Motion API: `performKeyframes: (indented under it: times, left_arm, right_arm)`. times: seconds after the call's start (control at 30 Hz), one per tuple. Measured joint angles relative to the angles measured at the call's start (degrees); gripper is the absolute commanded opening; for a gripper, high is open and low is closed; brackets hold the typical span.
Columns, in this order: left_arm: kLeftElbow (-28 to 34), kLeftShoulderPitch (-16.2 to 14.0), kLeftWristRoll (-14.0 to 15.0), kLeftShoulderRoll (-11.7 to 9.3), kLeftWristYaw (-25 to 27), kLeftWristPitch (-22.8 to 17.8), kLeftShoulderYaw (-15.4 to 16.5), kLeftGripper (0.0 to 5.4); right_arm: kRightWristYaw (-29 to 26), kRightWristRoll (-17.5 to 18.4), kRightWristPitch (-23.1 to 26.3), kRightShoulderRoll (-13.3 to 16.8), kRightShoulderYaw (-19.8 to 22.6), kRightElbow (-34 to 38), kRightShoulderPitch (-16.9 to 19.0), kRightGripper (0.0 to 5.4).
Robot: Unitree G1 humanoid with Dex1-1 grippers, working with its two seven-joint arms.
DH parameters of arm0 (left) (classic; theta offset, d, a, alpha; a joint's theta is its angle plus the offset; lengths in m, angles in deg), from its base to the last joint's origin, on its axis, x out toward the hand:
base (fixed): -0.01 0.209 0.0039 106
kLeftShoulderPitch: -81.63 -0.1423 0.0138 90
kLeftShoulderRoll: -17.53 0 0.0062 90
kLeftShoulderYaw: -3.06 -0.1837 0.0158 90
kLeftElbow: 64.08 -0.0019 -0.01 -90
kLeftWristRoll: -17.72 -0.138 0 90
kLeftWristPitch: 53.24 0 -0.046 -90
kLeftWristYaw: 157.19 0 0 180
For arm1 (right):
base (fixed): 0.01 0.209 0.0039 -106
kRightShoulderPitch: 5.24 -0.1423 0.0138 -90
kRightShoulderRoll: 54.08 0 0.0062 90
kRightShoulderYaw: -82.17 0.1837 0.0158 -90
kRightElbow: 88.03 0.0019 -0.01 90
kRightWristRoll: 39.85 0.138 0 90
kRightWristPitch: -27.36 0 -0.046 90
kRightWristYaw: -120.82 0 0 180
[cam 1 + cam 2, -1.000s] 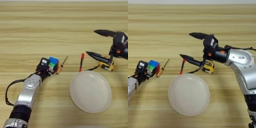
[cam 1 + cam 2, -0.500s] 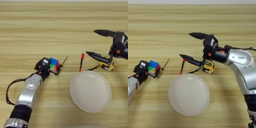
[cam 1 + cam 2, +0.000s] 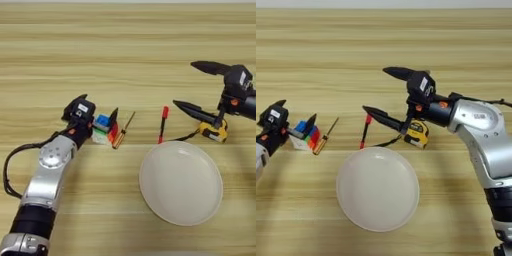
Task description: Move the objects on the table
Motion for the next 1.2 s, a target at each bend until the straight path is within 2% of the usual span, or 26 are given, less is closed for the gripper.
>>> performKeyframes:
  times: [0.17,0.33,0.4,0.5,0.6,0.8,0.93,1.2]
  left_arm:
    - [-1.6,0.7,3.4,-0.4,2.5,2.5,2.3,5.36]
    - [-3.4,1.7,7.2,-0.3,5.4,4.2,4.3,5.36]
    - [-3.4,2.0,10.1,0.0,7.1,4.3,5.4,5.36]
    - [-3.4,2.5,12.6,0.4,8.5,4.5,6.7,5.36]
    - [-3.4,2.7,14.1,0.6,9.4,5.0,7.6,5.36]
    - [-3.7,3.1,14.8,1.3,9.9,6.1,8.1,5.36]
    - [-3.8,3.2,16.6,2.4,10.4,6.9,8.8,5.36]
    - [-4.1,3.5,17.0,2.7,10.6,7.7,9.8,5.36]
  right_arm:
    - [-0.2,-4.9,-0.4,2.7,-0.9,-6.1,0.1,5.40]
    - [-1.3,-6.0,-0.4,3.4,-1.0,-11.6,-0.4,5.40]
    - [-1.6,-6.6,-0.4,3.5,-1.0,-14.3,-1.3,5.40]
    - [-1.9,-7.4,-0.4,3.6,-1.0,-17.0,-2.1,5.40]
    - [-2.3,-8.2,-0.4,3.7,-1.1,-19.5,-2.4,5.40]
    - [-2.2,-10.9,-0.5,3.7,-2.2,-25.1,-3.5,5.40]
    - [-0.4,-14.1,-1.3,3.2,-3.6,-29.3,-5.3,5.40]
    - [1.1,-16.2,-1.7,1.6,-4.1,-34.5,-7.1,5.40]
